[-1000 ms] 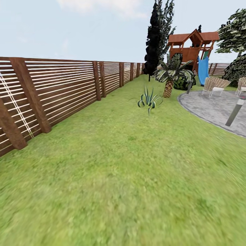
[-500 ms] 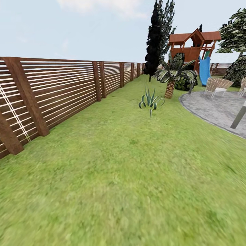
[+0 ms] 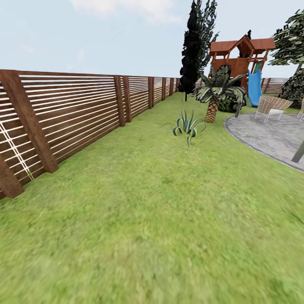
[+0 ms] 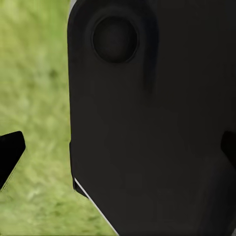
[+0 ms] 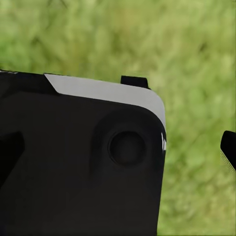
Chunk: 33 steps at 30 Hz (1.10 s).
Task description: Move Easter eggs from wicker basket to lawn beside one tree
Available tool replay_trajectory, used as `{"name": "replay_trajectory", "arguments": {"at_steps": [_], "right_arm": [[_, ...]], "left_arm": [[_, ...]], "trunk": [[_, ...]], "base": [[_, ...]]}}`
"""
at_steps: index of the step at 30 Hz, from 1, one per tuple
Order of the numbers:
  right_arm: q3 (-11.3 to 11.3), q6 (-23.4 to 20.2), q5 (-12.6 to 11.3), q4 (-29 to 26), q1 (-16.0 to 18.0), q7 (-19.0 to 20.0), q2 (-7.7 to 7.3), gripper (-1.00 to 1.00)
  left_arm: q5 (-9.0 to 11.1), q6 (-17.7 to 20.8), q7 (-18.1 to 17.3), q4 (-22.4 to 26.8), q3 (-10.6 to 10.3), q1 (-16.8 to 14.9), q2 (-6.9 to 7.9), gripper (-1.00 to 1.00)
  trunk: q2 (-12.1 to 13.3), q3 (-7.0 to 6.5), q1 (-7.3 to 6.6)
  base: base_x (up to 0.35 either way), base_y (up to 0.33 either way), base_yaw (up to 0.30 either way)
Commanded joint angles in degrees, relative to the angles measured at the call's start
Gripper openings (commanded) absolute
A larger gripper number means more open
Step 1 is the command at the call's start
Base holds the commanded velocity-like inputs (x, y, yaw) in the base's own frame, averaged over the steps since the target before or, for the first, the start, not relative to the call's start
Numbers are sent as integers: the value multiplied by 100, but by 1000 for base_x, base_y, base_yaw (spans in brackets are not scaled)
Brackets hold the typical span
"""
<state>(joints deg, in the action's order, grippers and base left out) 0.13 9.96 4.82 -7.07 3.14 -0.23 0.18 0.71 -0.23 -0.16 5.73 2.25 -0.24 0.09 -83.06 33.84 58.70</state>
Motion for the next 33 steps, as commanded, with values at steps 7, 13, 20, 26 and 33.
{"name": "replay_trajectory", "arguments": {"at_steps": [7, 13, 20, 26, 33], "right_arm": [[-4, 8, 43, 25, 3, -3, -13, 100], [-6, -54, 10, 52, 15, -3, -26, 100], [-6, -4, 6, 80, 20, -30, -89, 100], [-6, -3, -2, 219, 20, -31, -104, 100], [-8, -3, -6, 236, 20, -33, -112, 100]], "left_arm": [[6, -1, -2, -2, 21, -2, -1, 100], [8, 1, -2, -2, 21, -2, -1, 100], [9, 3, -1, -1, 26, -2, -1, 100], [7, -1, -2, -1, 24, -2, -1, 100], [8, -2, -1, -2, 23, -2, -1, 100]], "trunk": [[-2, 5, 3], [-2, 5, 3], [-2, 5, 3], [-2, 5, 3], [-2, 5, 3]], "base": [[325, 72, 0], [325, 72, 0], [325, 72, 0], [325, 72, 0], [325, 67, 0]]}}
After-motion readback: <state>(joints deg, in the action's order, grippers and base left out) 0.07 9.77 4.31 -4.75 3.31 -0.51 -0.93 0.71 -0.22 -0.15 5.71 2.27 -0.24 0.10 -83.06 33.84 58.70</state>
